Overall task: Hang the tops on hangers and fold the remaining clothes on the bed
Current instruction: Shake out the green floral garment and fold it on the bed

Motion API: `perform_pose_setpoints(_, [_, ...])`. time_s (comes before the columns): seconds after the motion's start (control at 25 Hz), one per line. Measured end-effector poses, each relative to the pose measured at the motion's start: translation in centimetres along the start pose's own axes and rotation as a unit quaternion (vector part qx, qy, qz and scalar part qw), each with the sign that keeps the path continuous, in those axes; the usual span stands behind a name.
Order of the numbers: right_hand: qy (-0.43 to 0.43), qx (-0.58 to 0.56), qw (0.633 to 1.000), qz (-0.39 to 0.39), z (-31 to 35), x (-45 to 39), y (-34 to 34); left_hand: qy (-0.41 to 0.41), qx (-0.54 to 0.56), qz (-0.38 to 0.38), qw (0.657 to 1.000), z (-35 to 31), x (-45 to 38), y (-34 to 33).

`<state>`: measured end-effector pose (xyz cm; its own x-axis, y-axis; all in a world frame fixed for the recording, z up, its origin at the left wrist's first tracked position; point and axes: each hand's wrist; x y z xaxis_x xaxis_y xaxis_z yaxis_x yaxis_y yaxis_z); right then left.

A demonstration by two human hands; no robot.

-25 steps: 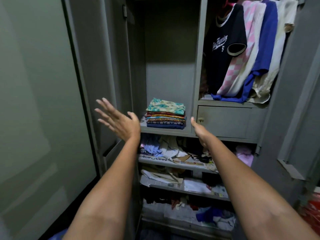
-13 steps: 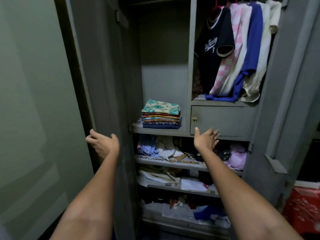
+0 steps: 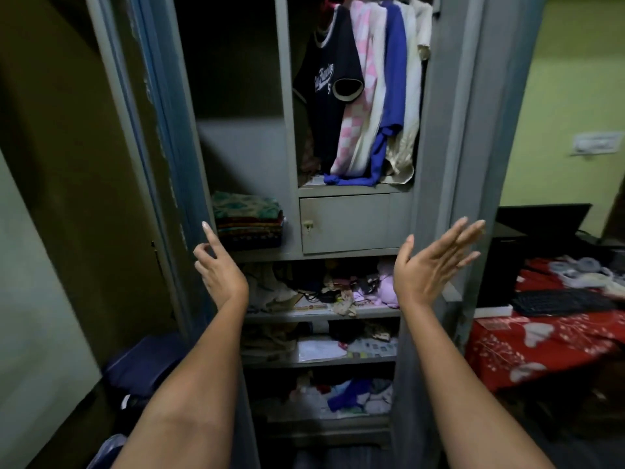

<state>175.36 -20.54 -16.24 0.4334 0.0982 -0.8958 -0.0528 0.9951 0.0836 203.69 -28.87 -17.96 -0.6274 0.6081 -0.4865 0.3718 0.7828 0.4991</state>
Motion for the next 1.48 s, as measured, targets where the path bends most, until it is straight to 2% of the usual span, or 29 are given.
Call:
perform_pose_setpoints(0.16, [-0.096,0.085,0.992,0.003,-4.9,-3.3,0.8,-0.044,-0.010,0.062,0.997,-2.7,1.1,-2.3])
perform_pose_setpoints(0.24, [-0.113,0.060,0.991,0.029,-6.0,-4.1,0.2,-0.052,-0.010,0.090,0.995,-3.8,0.9,-3.3])
perform_pose_setpoints(0.44, [-0.116,0.030,0.993,0.009,-4.5,-3.7,-1.0,-0.066,-0.081,0.094,0.990,-6.2,0.9,-5.3])
perform_pose_setpoints(0.64, [0.001,-0.025,0.993,0.117,-2.2,-0.4,-2.2,-0.066,-0.172,0.131,0.974,-7.1,1.6,-7.7])
perform_pose_setpoints(0.8, [0.119,-0.085,0.966,0.214,-0.5,2.0,-4.0,-0.110,-0.219,0.147,0.958,-6.7,1.4,-9.4])
perform_pose_setpoints(1.0, [0.222,-0.063,0.935,0.270,0.8,4.0,-8.7,-0.151,-0.235,0.116,0.953,-6.4,0.4,-12.2])
perform_pose_setpoints(1.2, [0.288,-0.033,0.919,0.269,2.0,6.0,-14.6,-0.226,-0.146,0.143,0.953,-5.6,-1.8,-15.4])
perform_pose_setpoints(1.36, [0.293,-0.030,0.916,0.273,3.6,6.3,-19.6,-0.277,-0.120,0.153,0.941,-4.7,-4.2,-18.1])
perform_pose_setpoints(1.48, [0.311,-0.024,0.907,0.284,4.2,6.6,-22.9,-0.278,-0.007,0.186,0.942,-4.4,-5.9,-19.6])
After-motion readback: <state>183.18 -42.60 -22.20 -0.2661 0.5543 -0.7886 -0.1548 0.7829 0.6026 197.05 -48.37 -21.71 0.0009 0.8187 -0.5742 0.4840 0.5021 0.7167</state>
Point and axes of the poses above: each hand's wrist, its own x-axis away from the middle knuckle, its own y-axis out of the back of the hand, z = x × y, and after that the axes turned 12 degrees about y, right-handed
